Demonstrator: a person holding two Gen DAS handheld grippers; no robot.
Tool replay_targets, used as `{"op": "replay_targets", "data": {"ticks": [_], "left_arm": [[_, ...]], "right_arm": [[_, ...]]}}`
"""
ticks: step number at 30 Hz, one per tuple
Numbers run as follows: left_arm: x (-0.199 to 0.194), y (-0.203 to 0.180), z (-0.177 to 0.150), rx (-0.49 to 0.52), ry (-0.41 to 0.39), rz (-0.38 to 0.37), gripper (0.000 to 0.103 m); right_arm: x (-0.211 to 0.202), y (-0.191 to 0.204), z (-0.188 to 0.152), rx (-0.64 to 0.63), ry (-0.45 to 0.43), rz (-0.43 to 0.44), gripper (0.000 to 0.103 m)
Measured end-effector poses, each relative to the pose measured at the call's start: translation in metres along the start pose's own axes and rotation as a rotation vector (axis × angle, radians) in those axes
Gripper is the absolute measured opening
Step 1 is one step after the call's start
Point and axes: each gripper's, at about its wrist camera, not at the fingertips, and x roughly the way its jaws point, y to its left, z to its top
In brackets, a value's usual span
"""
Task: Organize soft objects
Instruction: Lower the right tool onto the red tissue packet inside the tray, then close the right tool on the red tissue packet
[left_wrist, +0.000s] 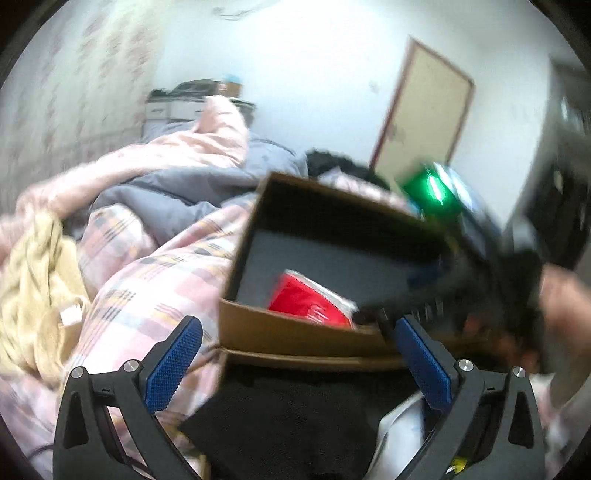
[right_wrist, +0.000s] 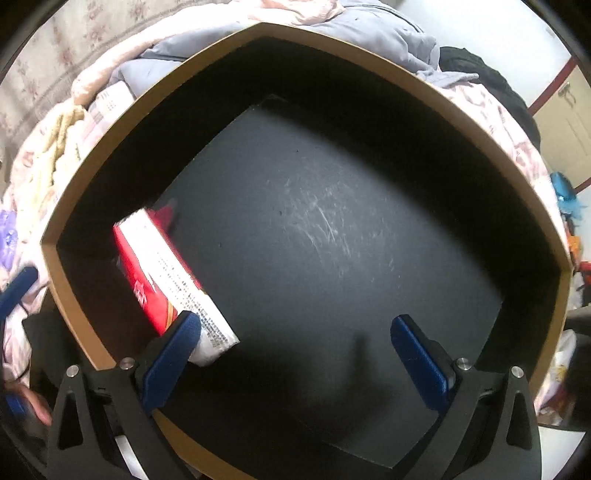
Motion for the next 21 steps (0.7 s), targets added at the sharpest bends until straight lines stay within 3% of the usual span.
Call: {"op": "replay_targets", "data": {"ticks": [3, 8, 13, 17, 21], "left_arm": [[-0.005, 0.025, 0.002, -0.138, -0.025, 0.023, 0.103], [0.011, 0.045, 0.003, -0.266, 0.057, 0.026, 0.103], [0.018, 0.031, 0.011, -0.188, 0.045, 0.075, 0.103], [0.042, 0.015, 0.011, -0.074, 0.141, 0.141, 0.103], [0.048, 0.012, 0.006, -0.051, 0.170, 0.157, 0.103]], "right_arm": [[0.000, -0.008, -0.010, 0.008, -0.002, -0.057, 0.102], [0.002, -0.022, -0.029, 0.051, 0.045, -0.018, 0.102], [0.006, -0.024, -0.050, 0.060, 0.037, -0.013, 0.102], [0.005, -0.028, -0.054, 0.094, 0.040, -0.009, 0.102], [0.009, -0.025, -0.066, 0.092, 0.049, -0.006, 0.102]]}}
